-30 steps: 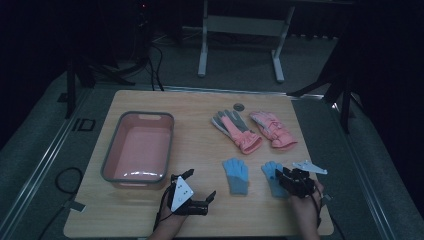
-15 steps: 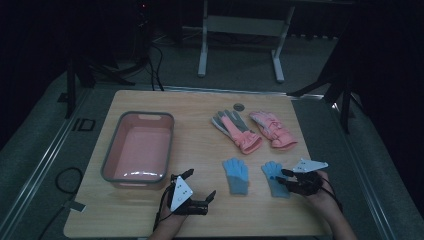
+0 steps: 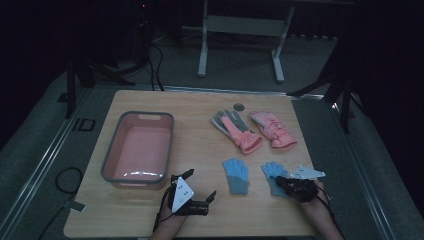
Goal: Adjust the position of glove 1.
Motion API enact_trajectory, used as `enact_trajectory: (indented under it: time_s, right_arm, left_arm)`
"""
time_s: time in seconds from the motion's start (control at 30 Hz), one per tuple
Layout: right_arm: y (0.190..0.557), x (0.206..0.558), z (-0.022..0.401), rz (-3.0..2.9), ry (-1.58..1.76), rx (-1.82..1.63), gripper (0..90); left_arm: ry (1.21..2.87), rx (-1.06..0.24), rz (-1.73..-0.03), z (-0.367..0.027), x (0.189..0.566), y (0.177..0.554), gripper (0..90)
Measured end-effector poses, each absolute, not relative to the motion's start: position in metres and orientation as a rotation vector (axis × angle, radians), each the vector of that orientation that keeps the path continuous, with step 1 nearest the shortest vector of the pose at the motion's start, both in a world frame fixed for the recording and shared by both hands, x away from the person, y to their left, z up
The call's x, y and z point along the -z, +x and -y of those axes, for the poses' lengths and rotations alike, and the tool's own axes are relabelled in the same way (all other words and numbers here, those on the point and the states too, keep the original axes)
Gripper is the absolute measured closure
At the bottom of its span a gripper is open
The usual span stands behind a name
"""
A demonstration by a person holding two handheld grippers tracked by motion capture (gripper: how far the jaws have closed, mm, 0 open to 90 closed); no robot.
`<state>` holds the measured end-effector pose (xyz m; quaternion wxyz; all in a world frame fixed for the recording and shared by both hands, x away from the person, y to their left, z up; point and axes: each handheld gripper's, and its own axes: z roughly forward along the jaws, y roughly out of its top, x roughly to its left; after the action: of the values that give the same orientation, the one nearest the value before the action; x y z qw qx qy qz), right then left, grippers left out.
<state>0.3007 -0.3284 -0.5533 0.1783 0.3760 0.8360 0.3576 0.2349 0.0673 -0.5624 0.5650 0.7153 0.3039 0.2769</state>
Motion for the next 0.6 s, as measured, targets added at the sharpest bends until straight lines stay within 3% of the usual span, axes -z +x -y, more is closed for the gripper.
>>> enact_trajectory:
  time_s: [0.23,0.6]
  right_arm:
    - [0.300,0.546,0.323,-2.311,1.179,-0.989,85.6]
    - [0.304,0.478,0.298,-2.184,1.139,-1.141,85.9]
  left_arm:
    - [1.681,-0.649,-0.716,-0.067,0.562,0.235,1.7]
    - [1.675,-0.640,-0.725,-0.068,0.562,0.236,1.7]
